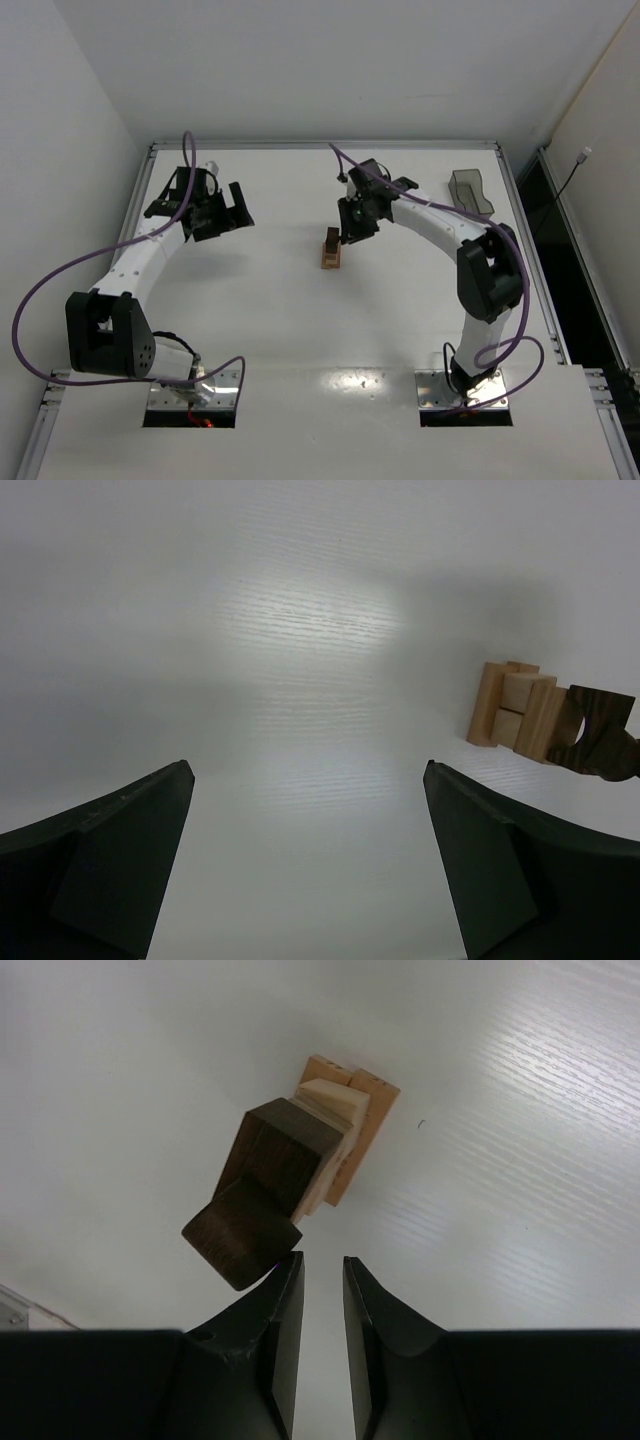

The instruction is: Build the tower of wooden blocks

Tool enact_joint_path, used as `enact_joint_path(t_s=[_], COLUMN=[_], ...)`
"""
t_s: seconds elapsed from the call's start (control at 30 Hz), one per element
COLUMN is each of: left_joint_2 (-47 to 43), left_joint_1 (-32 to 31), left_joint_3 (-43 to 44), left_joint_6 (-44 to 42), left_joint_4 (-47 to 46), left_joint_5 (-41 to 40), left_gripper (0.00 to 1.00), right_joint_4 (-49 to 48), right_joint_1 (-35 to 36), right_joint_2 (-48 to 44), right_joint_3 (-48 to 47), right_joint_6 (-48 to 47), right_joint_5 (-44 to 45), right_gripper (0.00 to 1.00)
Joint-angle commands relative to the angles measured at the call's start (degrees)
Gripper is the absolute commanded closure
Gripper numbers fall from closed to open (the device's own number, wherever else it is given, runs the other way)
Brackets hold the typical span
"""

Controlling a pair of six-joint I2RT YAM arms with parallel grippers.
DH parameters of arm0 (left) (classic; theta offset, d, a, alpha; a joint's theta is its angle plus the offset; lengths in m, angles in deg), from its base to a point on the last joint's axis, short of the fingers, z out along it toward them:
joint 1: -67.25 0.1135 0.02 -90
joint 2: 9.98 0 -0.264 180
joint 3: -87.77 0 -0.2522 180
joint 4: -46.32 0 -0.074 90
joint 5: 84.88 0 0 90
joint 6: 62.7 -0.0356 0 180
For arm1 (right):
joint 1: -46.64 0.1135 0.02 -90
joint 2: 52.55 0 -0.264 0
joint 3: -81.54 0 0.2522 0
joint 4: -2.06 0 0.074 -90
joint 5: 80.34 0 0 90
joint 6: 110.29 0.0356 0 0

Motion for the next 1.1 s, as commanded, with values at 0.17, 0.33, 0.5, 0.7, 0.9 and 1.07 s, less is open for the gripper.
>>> enact_joint_path(t_s=[0.17, 0.33, 0.5, 0.7, 0.9, 1.07], left_joint_2=[-1.0, -1.0, -1.0, -2.4, -3.2, -3.9], left_joint_1=[0.2, 0.2, 0.2, 0.2, 0.2, 0.2], left_joint_3=[0.0, 0.0, -0.5, -2.2, -3.6, -6.9], left_joint_6=[1.4, 1.4, 2.0, -1.0, -9.8, -12.1], left_joint_4=[-2.2, -2.2, -2.2, -2.2, -2.2, -4.7], left_joint_5=[1.1, 1.7, 1.7, 2.3, -1.7, -4.5], left_gripper=[0.00, 0.00, 0.00, 0.00, 0.00, 0.00], right_joint_4=[-1.2, -1.2, -1.2, -0.7, -0.7, -2.1], right_joint_1=[0.5, 0.5, 0.5, -0.1, -8.0, -17.6], right_joint_2=[-0.4, -0.4, -0.4, -4.8, -13.1, -21.7], right_joint_3=[-3.4, -3.4, -3.4, -1.7, 4.6, 11.0], right_joint_6=[0.4, -0.1, -0.1, -4.2, -14.2, -22.1], right_joint_5=[-0.2, 0.8, 2.7, 11.9, 19.2, 18.0], right_gripper=[0.79, 0.79, 0.79, 0.75, 0.60, 0.43])
